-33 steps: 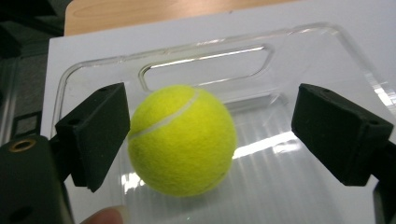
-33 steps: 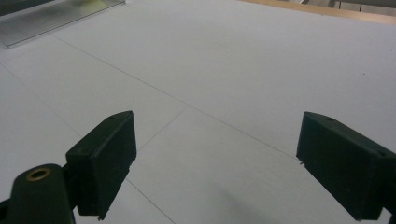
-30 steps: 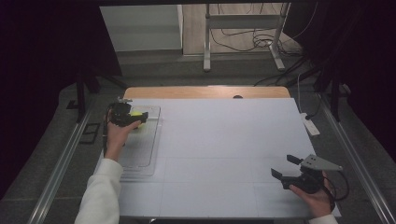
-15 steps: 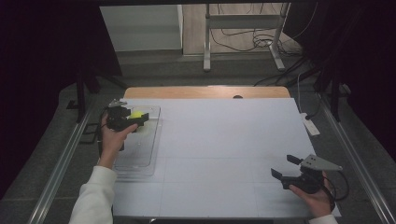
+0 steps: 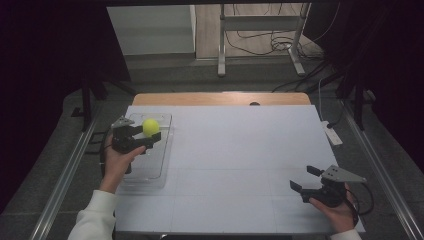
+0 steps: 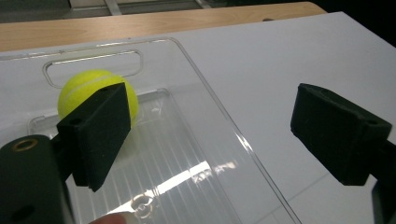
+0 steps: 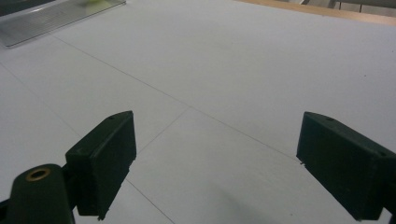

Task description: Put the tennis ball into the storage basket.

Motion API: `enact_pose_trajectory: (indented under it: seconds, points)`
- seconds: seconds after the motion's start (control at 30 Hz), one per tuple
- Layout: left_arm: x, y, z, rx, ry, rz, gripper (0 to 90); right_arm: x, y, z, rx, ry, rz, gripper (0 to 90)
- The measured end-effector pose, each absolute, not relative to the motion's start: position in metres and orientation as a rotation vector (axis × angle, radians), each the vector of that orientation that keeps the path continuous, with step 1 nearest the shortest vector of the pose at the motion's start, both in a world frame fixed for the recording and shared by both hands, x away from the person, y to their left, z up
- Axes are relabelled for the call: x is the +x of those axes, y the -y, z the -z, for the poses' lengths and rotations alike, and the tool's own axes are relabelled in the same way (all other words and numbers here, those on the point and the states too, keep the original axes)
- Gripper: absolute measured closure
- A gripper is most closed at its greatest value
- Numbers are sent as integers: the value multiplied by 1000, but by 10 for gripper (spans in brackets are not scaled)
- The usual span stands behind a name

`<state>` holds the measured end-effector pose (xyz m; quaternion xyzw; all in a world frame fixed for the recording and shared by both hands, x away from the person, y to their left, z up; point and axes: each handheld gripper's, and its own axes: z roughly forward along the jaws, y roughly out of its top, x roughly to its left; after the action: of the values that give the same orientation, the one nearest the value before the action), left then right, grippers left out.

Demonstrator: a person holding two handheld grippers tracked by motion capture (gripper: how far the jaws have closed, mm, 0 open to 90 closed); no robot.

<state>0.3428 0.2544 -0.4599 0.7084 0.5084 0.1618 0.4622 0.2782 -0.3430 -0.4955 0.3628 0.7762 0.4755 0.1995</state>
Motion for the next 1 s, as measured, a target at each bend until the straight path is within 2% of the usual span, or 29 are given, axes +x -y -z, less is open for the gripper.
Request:
enact_pose_trajectory:
  seconds: [0.47, 1.0]
  points:
    - [294, -238, 468, 1779, -1137, -388, 135, 279, 342, 494, 1011, -2171, -1331, 119]
    - [264, -225, 486, 1799, -1109, -377, 133, 279, 341, 493, 997, -2176, -1336, 118]
